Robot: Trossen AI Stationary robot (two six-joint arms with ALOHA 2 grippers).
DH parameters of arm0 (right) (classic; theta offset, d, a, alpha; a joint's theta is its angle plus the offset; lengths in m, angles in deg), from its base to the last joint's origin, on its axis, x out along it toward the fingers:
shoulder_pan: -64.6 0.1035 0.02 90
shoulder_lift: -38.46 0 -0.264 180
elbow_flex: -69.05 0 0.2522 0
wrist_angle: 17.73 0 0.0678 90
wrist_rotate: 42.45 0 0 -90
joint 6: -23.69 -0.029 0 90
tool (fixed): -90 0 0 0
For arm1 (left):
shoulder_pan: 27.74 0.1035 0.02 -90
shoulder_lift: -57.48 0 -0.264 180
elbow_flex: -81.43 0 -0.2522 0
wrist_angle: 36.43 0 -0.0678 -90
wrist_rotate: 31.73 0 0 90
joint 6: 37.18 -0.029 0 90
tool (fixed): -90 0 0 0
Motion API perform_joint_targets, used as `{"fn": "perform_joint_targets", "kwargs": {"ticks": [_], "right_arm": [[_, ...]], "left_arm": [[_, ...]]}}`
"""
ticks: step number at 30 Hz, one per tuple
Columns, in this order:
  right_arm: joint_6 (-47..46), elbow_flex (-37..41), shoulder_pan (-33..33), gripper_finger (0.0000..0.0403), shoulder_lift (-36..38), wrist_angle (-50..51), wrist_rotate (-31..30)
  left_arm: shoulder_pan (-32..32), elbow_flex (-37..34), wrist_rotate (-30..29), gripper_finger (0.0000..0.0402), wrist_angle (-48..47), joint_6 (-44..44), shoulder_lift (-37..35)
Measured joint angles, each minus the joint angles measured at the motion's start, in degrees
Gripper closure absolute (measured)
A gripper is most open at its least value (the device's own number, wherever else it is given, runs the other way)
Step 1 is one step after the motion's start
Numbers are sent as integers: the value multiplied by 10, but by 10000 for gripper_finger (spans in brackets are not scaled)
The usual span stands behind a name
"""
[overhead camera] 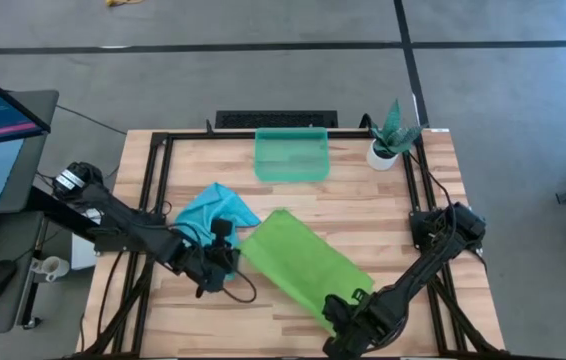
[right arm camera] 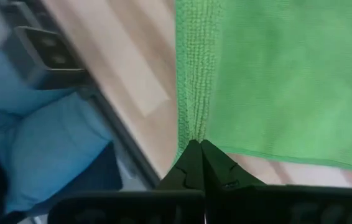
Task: Roll microfiber towels into tight, uniform cylinder then place into a basket
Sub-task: Fold the green microfiber cloth
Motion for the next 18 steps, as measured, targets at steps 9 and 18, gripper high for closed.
{"fn": "perform_joint_targets", "kwargs": {"ticks": [9, 18], "right_arm": [[-65, 0, -1, 398, 0, 109, -8], [-83, 30, -12, 399, 0, 144, -13]], "left_arm": [[85, 1, 1, 401, 36, -64, 20], [136, 0, 1, 401, 104, -123, 83]]}}
